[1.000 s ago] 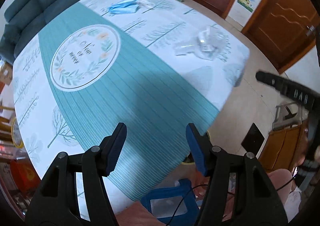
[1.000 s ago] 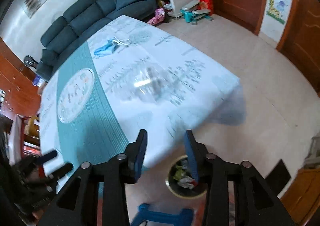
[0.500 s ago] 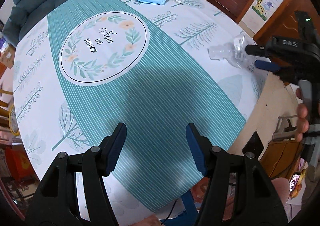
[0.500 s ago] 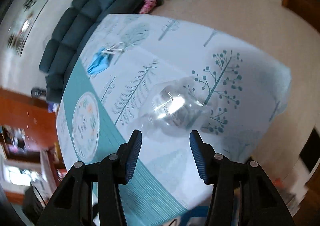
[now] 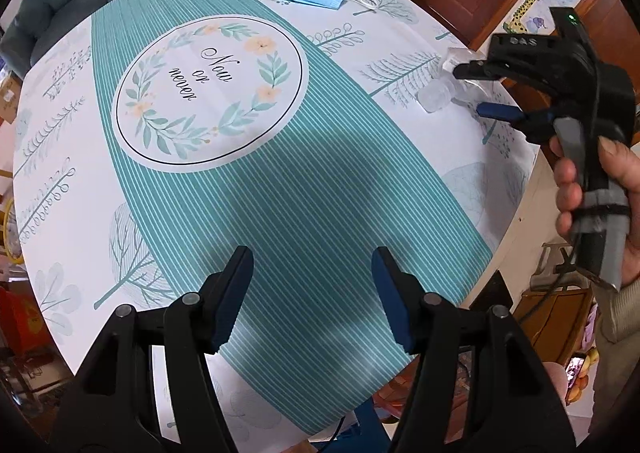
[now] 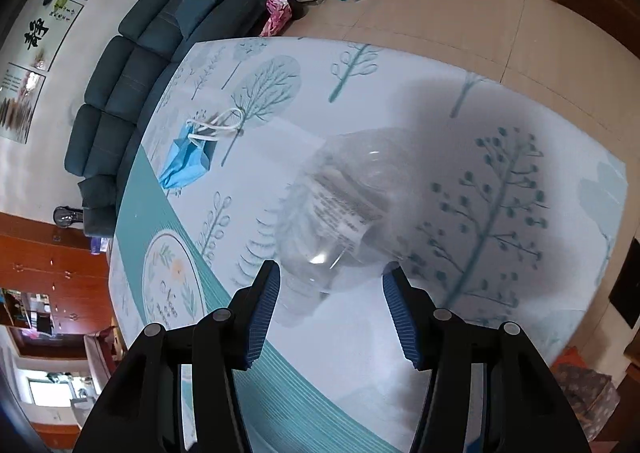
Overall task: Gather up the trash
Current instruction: 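Grasp the clear plastic bottle with right tool while left tool grasps blue mask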
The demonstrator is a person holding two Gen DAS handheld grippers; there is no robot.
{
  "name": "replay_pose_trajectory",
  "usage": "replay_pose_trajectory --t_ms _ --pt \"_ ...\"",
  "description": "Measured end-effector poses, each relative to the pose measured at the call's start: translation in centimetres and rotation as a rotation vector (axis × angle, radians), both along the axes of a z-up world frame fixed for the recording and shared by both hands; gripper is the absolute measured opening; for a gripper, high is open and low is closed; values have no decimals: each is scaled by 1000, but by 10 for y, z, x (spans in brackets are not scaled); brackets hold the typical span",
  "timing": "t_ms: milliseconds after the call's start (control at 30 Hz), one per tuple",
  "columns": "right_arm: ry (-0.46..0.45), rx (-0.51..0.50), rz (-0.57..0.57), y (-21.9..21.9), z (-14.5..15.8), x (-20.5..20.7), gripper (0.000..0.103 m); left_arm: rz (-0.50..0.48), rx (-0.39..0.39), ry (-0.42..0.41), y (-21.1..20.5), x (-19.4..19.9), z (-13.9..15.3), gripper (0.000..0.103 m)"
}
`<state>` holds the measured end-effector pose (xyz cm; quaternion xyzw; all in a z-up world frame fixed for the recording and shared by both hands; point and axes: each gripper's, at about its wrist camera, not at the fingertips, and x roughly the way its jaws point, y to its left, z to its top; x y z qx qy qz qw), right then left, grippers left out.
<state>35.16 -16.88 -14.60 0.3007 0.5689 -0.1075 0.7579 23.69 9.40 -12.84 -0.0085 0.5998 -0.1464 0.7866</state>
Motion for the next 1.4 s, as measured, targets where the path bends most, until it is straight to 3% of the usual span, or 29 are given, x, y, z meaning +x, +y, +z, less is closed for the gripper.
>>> replay_pose_trajectory --t_ms 100,267,333,400,600,767,933,1133,1400 --pt "3 -16 11 14 -4 11 55 2 -5 -7 2 3 1 58" --pt "16 -136 76 41 -12 25 54 17 1 -23 8 16 4 58" --pt "6 -170 99 45 -13 25 46 18 8 -37 9 22 7 58" --pt "-8 -188 136 48 -14 26 29 3 33 -78 10 30 12 58" --pt "-47 -218 195 47 -11 33 29 -15 75 -165 2 66 31 58" --pt "-86 -234 244 43 -3 55 29 -6 38 -167 -9 113 37 58" --pt "-134 -273 279 38 12 90 29 65 -16 -139 -22 170 31 58" --pt "-198 -293 296 27 34 139 29 224 -115 -68 -30 244 11 58" --pt "-220 -320 319 20 33 183 29 427 -253 17 -34 297 -26 58"
